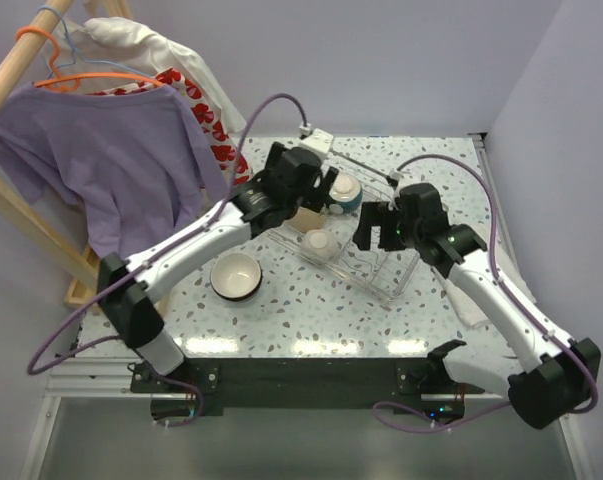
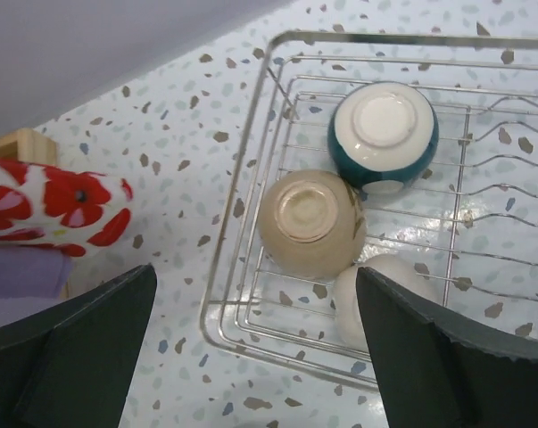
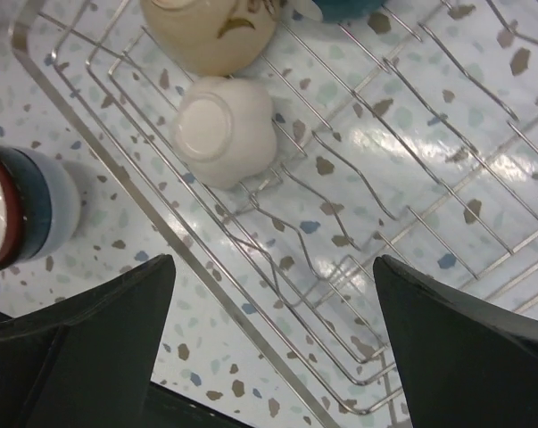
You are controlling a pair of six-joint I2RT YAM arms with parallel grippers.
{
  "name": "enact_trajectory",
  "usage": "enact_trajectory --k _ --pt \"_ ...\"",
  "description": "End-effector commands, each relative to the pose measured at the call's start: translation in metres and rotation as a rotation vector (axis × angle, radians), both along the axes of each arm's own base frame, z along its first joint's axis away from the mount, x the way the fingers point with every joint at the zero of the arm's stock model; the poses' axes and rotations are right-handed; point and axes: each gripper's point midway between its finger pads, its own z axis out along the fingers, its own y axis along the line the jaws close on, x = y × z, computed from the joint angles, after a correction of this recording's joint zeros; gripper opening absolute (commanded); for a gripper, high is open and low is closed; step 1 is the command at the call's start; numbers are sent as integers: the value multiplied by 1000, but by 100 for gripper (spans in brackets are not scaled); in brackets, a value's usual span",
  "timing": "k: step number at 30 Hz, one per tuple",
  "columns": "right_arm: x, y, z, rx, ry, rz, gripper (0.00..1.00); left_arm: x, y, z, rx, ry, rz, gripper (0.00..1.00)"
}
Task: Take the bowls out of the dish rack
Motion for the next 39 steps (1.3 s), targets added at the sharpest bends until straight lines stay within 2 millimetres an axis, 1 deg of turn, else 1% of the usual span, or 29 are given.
enact_trajectory --k 1,2,3,4,5,6,7,8,9,10,11,12,13,14,15,16,17,18,20,21,23,24,28,30,34,36,37,38,39 --pt "33 29 22 61 -12 96 97 -22 52 32 -137 -102 88 100" --pt "40 35 32 83 -21 115 97 -29 61 14 -122 -97 96 100" --pt "45 37 29 81 -4 125 97 -41 77 31 -165 -143 108 100" --pt "52 38 27 85 7 129 98 -46 89 29 -167 -161 134 100" --pt "60 45 20 101 44 152 98 -54 100 8 -148 -153 146 100" --pt "65 48 17 111 57 161 98 -65 114 19 -189 -192 168 100" --pt "70 50 14 119 68 165 98 -70 126 16 -207 -202 204 100" --pt "76 56 4 123 98 183 98 -77 135 -5 -192 -189 217 100" --pt "81 59 0 124 104 197 97 -85 145 2 -231 -219 230 100" --pt "84 61 -7 121 128 205 97 -90 152 -3 -239 -224 247 100" --pt "89 68 -16 126 157 228 97 -95 159 -20 -226 -217 256 100" --pt "91 71 -23 123 176 242 96 -101 167 -15 -258 -246 267 100" --pt "93 74 -28 124 192 250 96 -104 173 -18 -261 -255 280 100" --pt "96 77 -27 136 199 264 94 -107 178 -26 -253 -258 288 100" --pt "100 80 -42 129 232 269 94 -111 184 -20 -272 -283 298 100" --pt "104 81 -45 130 235 269 93 -112 191 -20 -262 -299 317 100" --pt "105 83 -51 133 250 273 91 -113 194 -21 -264 -312 326 100" --pt "107 83 -63 129 282 272 90 -114 197 -18 -270 -329 330 100" --pt "110 85 -71 136 311 281 87 -115 201 -15 -264 -342 343 100" --pt "110 84 -83 130 341 284 85 -115 203 -14 -266 -347 350 100" --pt "111 83 -89 129 360 296 83 -115 204 -15 -253 -346 354 100" --pt "110 83 -94 130 377 303 80 -115 204 -17 -248 -343 353 100" --pt "108 86 -109 156 446 344 78 -115 201 -17 -248 -331 342 100" --pt "103 84 -115 145 478 358 78 -114 200 -17 -247 -329 339 100" --pt "97 86 -122 153 510 391 77 -114 199 -17 -251 -330 335 100" --pt "97 86 -119 151 491 412 76 -115 199 -16 -254 -331 332 100" --pt "96 84 -121 140 484 411 75 -115 199 -16 -256 -330 333 100" --pt "102 85 -112 140 430 418 75 -115 199 -17 -253 -330 332 100" --pt "103 85 -111 141 411 420 75 -115 200 -16 -256 -331 332 99"
